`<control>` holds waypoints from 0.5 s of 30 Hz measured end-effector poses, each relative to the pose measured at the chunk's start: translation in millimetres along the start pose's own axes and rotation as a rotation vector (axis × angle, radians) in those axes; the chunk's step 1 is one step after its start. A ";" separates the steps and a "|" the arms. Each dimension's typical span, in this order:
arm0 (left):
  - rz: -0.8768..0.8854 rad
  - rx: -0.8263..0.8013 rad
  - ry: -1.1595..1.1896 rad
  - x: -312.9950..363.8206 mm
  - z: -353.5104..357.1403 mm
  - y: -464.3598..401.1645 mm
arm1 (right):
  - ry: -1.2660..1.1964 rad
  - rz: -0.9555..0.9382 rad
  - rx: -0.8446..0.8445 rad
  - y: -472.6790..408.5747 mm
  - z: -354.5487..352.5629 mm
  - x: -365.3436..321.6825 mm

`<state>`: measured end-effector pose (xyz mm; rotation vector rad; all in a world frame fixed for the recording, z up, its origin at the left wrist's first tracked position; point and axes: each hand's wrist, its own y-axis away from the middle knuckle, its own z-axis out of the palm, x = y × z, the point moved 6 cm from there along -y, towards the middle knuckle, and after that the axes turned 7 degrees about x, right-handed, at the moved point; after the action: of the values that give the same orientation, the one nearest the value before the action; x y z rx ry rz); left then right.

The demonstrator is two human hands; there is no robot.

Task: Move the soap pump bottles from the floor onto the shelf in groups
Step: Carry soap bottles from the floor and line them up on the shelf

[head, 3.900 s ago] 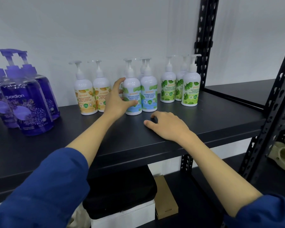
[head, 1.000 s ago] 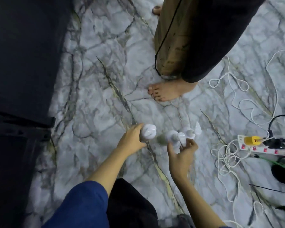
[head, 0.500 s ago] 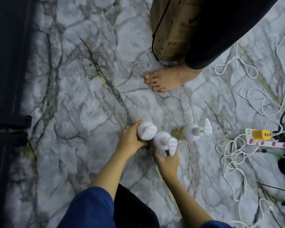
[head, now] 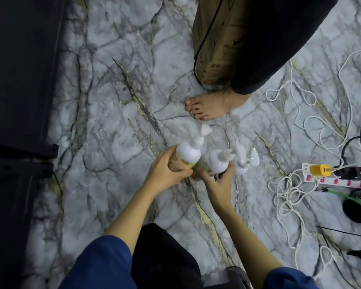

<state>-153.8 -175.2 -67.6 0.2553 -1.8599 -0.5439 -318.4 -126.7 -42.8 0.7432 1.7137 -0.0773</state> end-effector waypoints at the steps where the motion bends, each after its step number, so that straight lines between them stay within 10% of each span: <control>1: 0.013 0.028 0.028 9.4 -5.0 2.7 | -0.020 -0.021 0.007 1.3 0.1 -10.4; 15: 0.366 0.412 0.348 197.1 -108.4 96.4 | -0.214 -0.366 -0.021 56.0 4.6 -209.4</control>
<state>-113.5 -202.2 172.3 0.2543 -1.6092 0.1346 -267.0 -174.8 162.3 0.3825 1.6231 -0.3779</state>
